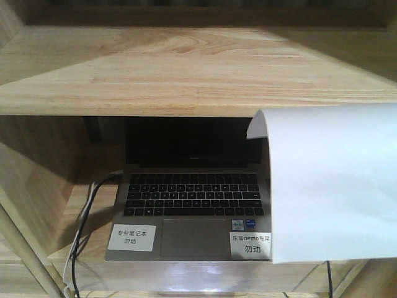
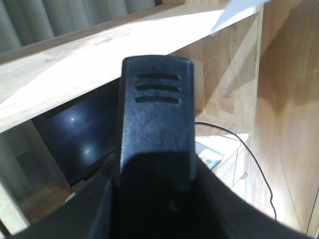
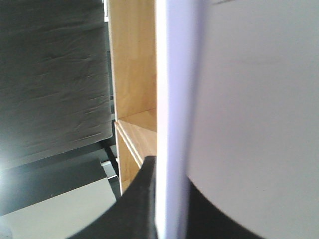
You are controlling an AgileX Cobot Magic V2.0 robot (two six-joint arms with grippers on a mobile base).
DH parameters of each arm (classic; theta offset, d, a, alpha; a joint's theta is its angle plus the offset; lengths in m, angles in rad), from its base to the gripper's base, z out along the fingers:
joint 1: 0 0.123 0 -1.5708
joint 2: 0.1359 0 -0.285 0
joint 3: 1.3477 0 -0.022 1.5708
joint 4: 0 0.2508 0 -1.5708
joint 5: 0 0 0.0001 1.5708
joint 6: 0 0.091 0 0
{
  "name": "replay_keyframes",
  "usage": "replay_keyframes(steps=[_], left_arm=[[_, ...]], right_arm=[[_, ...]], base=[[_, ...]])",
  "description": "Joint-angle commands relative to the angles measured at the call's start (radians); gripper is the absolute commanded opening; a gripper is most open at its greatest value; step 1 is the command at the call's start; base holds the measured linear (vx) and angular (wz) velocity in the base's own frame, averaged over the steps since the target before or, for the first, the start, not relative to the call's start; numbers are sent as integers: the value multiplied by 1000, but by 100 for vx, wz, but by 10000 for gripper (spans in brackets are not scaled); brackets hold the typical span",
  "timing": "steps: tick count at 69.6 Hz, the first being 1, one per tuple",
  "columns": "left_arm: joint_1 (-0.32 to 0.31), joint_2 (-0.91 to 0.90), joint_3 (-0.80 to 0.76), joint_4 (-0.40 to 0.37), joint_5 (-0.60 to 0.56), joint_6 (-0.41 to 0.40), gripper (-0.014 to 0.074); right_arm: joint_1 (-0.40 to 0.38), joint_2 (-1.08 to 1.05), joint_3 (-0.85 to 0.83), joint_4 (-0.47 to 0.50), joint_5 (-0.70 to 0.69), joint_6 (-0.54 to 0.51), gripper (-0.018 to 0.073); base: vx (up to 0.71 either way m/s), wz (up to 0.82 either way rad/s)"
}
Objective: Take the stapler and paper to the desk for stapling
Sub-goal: 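Pinch the paper edge with the right gripper and pull it off the shelf, then drive the base to the wooden desk holding stapler and paper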
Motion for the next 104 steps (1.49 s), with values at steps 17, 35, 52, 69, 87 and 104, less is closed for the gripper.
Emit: replay_keyframes(steps=[17, 35, 52, 69, 87, 104], left_arm=[[-2, 18, -26, -24, -114, 1, -6], [-2, 18, -26, -24, -114, 1, -6], [-2, 18, -26, -24, -114, 1, -6], [-2, 18, -26, -24, -114, 1, -6], [-2, 18, -26, -23, -114, 1, -6], [-2, 18, -26, -23, -114, 1, -6]], right_arm=[[-8, 10, -23, 10, -38, -3, -6], [-8, 10, -23, 9, -38, -3, -6], [-8, 10, -23, 6, -42, -3, -6], [-8, 10, -23, 6, -42, -3, -6], [-8, 10, -23, 2, -42, -3, -6], [-8, 10, -23, 2, -42, -3, -6]], base=[[0, 0], [0, 0], [0, 1], [-2, 8], [-7, 27], [-11, 45]])
